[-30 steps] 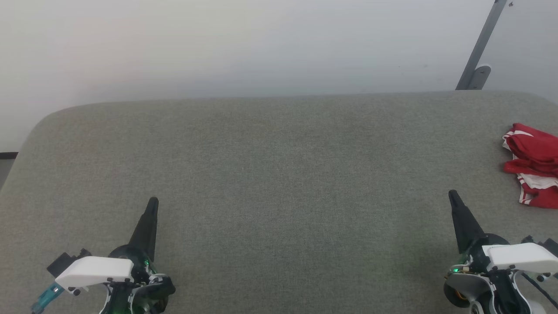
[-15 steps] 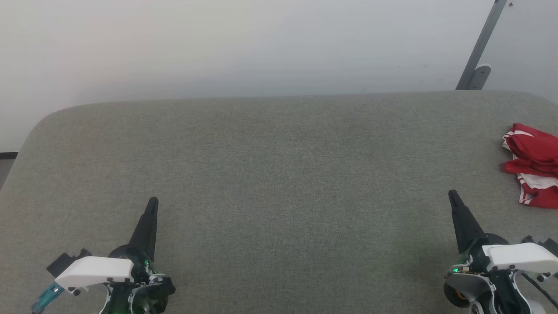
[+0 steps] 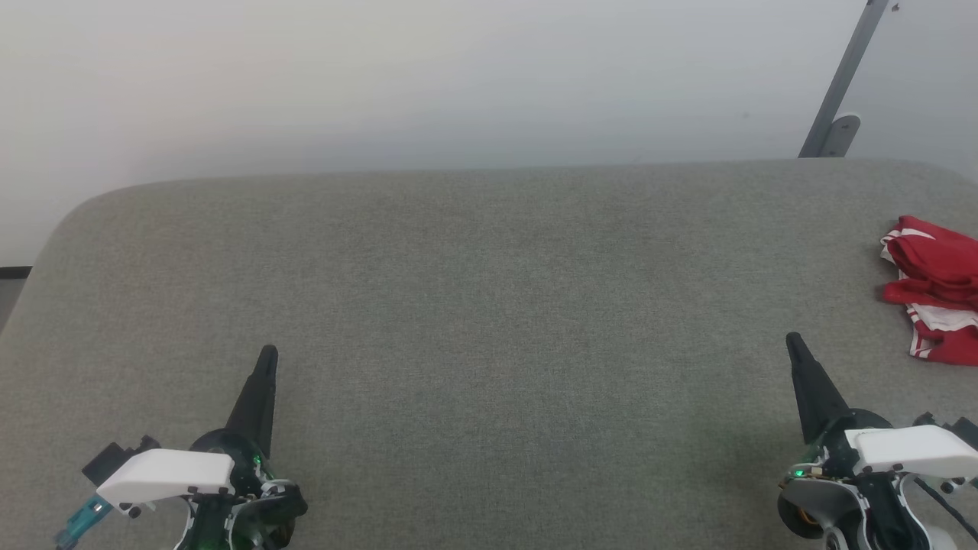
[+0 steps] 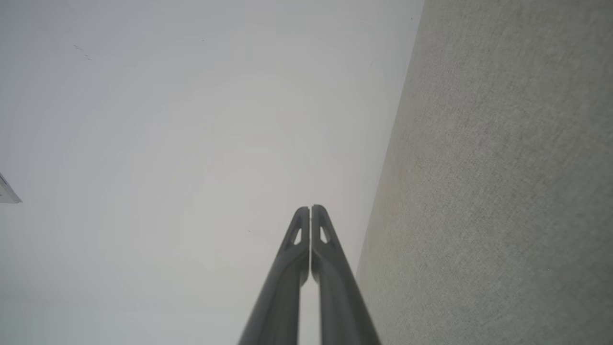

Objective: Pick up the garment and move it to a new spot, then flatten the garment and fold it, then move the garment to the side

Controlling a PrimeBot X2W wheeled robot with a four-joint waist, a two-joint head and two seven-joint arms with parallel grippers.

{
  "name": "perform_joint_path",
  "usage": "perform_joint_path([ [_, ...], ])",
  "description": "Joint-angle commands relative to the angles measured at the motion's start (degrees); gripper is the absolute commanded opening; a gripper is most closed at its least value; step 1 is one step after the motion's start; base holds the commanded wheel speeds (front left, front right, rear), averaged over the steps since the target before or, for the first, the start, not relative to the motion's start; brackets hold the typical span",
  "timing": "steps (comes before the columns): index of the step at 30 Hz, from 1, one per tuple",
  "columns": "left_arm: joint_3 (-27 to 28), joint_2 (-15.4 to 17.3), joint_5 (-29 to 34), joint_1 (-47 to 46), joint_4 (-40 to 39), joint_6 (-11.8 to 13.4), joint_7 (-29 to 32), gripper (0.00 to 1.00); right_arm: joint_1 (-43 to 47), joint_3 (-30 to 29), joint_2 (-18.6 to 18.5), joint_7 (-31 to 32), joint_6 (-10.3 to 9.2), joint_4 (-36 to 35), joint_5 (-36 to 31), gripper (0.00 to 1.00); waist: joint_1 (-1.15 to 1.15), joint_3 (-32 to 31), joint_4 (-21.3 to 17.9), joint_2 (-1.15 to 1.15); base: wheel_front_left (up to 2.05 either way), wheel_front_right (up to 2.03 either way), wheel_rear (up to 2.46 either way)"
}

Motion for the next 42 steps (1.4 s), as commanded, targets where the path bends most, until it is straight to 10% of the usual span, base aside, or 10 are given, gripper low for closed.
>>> perform_joint_path([
  [1,0.01,-0.15,-0.18,-0.65,-0.05,-0.14,0.19,0.0,-0.26,-0.08,0.24,0.11,0.02,-0.2,0.24,0.0,0.0,0.0,0.0,0.0,0.0,0.0,0.0],
  [42,-0.01,-0.15,-0.2,-0.65,-0.06,-0.14,0.17,0.0,-0.25,-0.08,0.23,0.09,0.02,-0.19,0.25,0.0,0.0,0.0,0.0,0.0,0.0,0.0,0.0],
])
